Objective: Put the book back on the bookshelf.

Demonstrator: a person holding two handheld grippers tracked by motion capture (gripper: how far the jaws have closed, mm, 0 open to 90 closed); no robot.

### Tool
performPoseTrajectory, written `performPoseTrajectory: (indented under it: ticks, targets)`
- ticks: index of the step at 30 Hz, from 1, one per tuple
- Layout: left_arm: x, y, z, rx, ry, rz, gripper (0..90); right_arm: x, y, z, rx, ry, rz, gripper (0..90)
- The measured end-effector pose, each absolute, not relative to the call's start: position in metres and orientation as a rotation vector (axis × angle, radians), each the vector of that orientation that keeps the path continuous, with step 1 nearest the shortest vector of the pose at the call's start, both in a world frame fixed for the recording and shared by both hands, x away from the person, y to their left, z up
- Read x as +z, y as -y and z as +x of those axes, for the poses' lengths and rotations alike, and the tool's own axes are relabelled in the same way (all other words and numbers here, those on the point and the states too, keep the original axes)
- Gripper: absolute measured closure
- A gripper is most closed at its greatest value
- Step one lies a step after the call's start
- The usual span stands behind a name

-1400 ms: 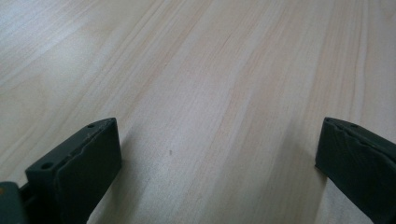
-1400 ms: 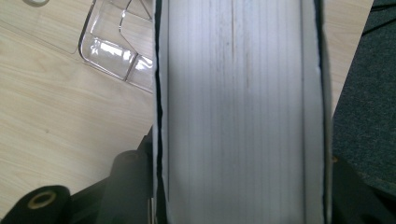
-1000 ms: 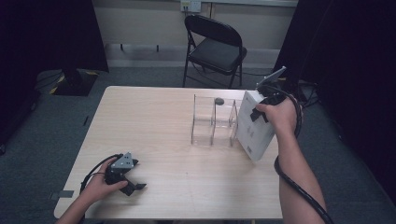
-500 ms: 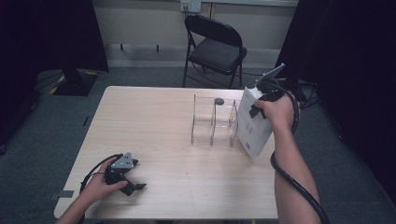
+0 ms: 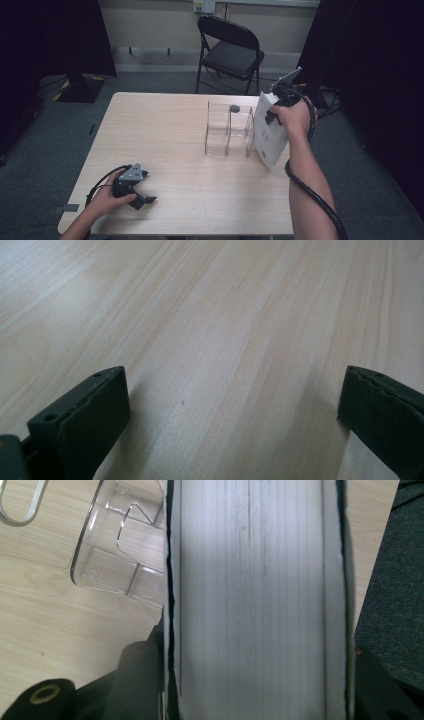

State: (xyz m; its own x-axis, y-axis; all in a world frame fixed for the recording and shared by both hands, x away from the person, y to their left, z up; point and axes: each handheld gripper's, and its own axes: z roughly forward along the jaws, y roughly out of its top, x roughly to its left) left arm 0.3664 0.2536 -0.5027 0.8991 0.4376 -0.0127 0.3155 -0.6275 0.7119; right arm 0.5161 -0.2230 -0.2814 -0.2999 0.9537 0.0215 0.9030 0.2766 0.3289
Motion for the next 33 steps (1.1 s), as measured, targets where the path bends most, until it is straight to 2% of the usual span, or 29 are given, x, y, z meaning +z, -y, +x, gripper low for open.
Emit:
performPoseTrajectory:
  ticks: [33]
  targets:
    - [-0.503,-0.254,0.366,0.207,-0.536,2.297,0.0,-0.286,0.219,0.529,0.419,-2.266,1.845,52.2]
